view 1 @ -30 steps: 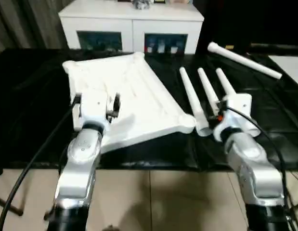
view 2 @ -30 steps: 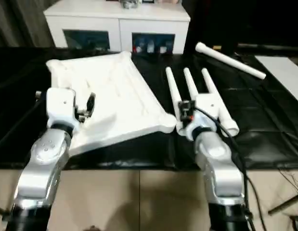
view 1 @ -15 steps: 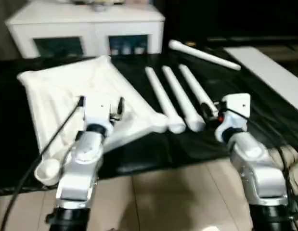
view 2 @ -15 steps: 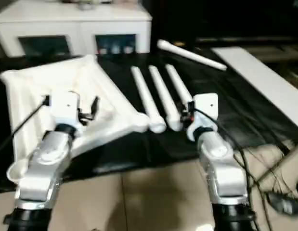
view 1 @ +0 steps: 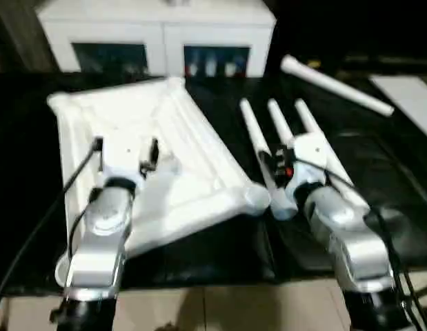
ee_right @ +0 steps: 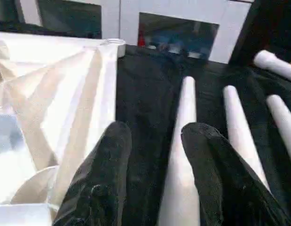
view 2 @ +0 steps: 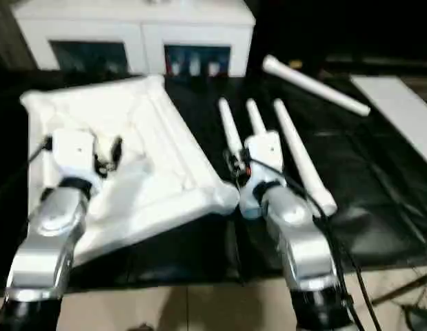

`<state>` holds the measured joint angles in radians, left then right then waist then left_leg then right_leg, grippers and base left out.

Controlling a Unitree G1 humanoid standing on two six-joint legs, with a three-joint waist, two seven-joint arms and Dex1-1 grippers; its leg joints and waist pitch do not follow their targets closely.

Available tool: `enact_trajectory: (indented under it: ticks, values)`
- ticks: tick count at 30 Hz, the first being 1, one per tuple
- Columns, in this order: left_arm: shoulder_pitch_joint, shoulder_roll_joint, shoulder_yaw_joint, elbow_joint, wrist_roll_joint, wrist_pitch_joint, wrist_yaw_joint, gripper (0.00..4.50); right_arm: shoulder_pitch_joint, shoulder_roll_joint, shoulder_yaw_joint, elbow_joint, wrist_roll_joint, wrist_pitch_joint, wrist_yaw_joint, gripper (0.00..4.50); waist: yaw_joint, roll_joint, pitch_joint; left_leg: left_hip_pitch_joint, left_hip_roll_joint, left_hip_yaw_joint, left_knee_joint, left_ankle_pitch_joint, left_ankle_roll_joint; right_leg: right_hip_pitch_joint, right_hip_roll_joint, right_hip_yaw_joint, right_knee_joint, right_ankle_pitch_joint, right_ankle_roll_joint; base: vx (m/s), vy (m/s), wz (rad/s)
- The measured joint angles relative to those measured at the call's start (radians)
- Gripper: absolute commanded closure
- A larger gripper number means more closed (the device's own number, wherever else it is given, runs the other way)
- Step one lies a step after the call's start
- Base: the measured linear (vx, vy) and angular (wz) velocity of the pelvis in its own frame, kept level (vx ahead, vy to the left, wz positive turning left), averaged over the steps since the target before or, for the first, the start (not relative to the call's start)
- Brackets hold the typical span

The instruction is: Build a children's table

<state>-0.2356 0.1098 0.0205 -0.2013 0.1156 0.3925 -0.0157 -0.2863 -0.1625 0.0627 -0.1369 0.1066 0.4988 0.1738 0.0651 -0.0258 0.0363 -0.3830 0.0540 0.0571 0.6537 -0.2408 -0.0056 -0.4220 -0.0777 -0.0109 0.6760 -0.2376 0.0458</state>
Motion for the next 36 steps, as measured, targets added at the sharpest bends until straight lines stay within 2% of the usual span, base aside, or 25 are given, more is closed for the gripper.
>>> enact_trajectory:
  ticks: [1,2,3,4,6,10,14,20,23,25,27,29,30,32,36]
  values:
    - [0.0,-0.007,-0.002,0.001,0.0,0.001,0.0,0.74,0.005,-0.008,-0.009,0.002,0.0,0.0,0.0,2.52,-0.003,-0.004,0.002,-0.003,-0.003,0.014,0.008,-0.002,0.0,-0.014,-0.008,0.013,0.004,0.015,-0.001,-0.197,0.011,0.31]
    - [0.0,-0.011,-0.017,0.001,-0.001,0.0,-0.001,0.74,0.01,-0.016,-0.024,0.005,-0.001,0.001,-0.001,2.52,-0.002,-0.006,0.003,-0.004,0.003,0.026,0.007,-0.002,0.003,-0.015,-0.008,0.017,0.005,0.016,-0.001,-0.075,-0.015,0.25]
    - [0.001,-0.015,-0.034,0.001,-0.002,0.0,-0.002,0.74,0.009,-0.019,-0.036,0.013,-0.003,0.003,-0.002,2.52,0.006,-0.006,0.005,-0.008,0.012,0.035,-0.002,-0.001,0.004,-0.014,-0.006,0.014,-0.001,0.024,-0.008,-0.075,-0.015,0.25]
    - [0.001,-0.014,-0.038,0.001,-0.003,0.0,-0.002,0.74,0.008,-0.019,-0.038,0.017,-0.004,0.003,-0.002,2.52,0.007,-0.005,0.005,-0.007,0.018,0.034,-0.007,0.002,-0.002,-0.009,-0.004,0.006,-0.011,0.031,-0.011,0.0,0.0,0.0]
    - [0.001,-0.009,-0.035,0.001,-0.005,-0.001,-0.006,0.74,0.003,-0.017,-0.034,0.019,-0.004,0.006,0.0,2.52,0.005,0.005,0.009,-0.001,0.04,0.04,-0.012,0.012,-0.018,0.008,0.005,-0.01,-0.041,0.046,-0.027,-0.054,-0.029,0.06]
    - [0.001,0.002,-0.026,0.001,-0.021,-0.001,-0.041,0.74,-0.032,-0.032,-0.013,0.021,-0.021,0.048,0.007,2.52,-0.006,0.014,0.017,0.008,0.066,0.068,-0.012,0.013,-0.026,0.028,0.001,-0.026,-0.059,0.053,-0.038,-0.09,0.002,0.12]
    - [0.0,0.031,-0.044,0.009,-0.052,0.0,-0.113,0.74,-0.042,-0.037,-0.017,0.031,-0.018,0.065,0.009,2.52,-0.006,0.015,0.021,0.014,0.069,0.072,-0.016,0.013,-0.026,0.037,0.0,-0.028,-0.067,0.048,-0.03,-0.076,0.004,0.05]
    - [-0.007,0.09,-0.133,0.081,-0.025,-0.048,-0.204,0.74,-0.043,-0.06,-0.016,0.035,-0.037,0.026,0.022,2.52,-0.017,0.014,0.022,0.011,0.069,0.071,-0.016,0.013,-0.026,0.034,-0.001,-0.031,-0.072,0.048,-0.029,-0.01,0.001,-0.01]
    - [-0.019,0.131,-0.169,0.085,-0.052,-0.06,-0.326,0.74,-0.043,-0.092,-0.016,0.035,-0.022,0.023,0.078,2.52,-0.022,0.015,0.023,0.009,0.07,0.07,-0.019,0.013,-0.026,0.033,-0.001,-0.034,-0.078,0.048,-0.03,0.0,0.0,0.0]
    - [-0.036,0.189,-0.208,0.084,-0.138,-0.049,-0.499,0.74,-0.033,-0.152,0.0,0.029,0.014,0.022,0.187,2.52,-0.02,0.015,0.023,0.008,0.07,0.072,-0.021,0.013,-0.026,0.033,-0.001,-0.033,-0.081,0.048,-0.03,0.0,0.0,0.0]
    - [-0.049,0.249,-0.266,0.082,-0.18,-0.039,-0.643,0.44,-0.007,-0.233,0.034,0.011,0.044,0.023,0.307,2.42,-0.015,0.015,0.022,0.009,0.07,0.073,-0.021,0.013,-0.026,0.033,-0.001,-0.032,-0.08,0.049,-0.031,0.0,0.0,0.0]
    - [-0.049,0.269,-0.289,0.082,-0.187,-0.025,-0.701,0.39,0.011,-0.259,0.043,0.004,0.055,0.028,0.361,2.42,-0.012,0.015,0.022,0.009,0.072,0.077,-0.021,0.013,-0.026,0.033,-0.001,-0.03,-0.079,0.053,-0.037,0.0,0.0,0.0]
    - [-0.057,0.285,-0.312,0.082,-0.191,-0.005,-0.739,0.18,0.026,-0.293,0.062,-0.019,0.067,0.043,0.411,2.42,-0.009,0.017,0.022,0.009,0.075,0.082,-0.021,0.018,-0.025,0.033,-0.001,-0.03,-0.079,0.061,-0.038,0.0,0.0,0.0]
    - [-0.06,0.316,-0.343,0.083,-0.19,0.026,-0.782,0.07,0.049,-0.34,0.084,-0.055,0.092,0.06,0.479,2.42,-0.006,0.017,0.022,0.012,0.078,0.088,-0.021,0.018,-0.025,0.034,-0.002,-0.03,-0.079,0.07,-0.035,0.028,-0.007,0.01]
    - [-0.087,0.344,-0.404,0.12,-0.132,0.042,-0.815,0.07,0.065,-0.41,0.123,-0.097,0.098,0.082,0.568,2.42,-0.005,0.021,0.021,0.013,0.084,0.093,-0.023,0.019,-0.027,0.032,-0.001,-0.031,-0.074,0.07,-0.035,0.06,-0.016,0.01]
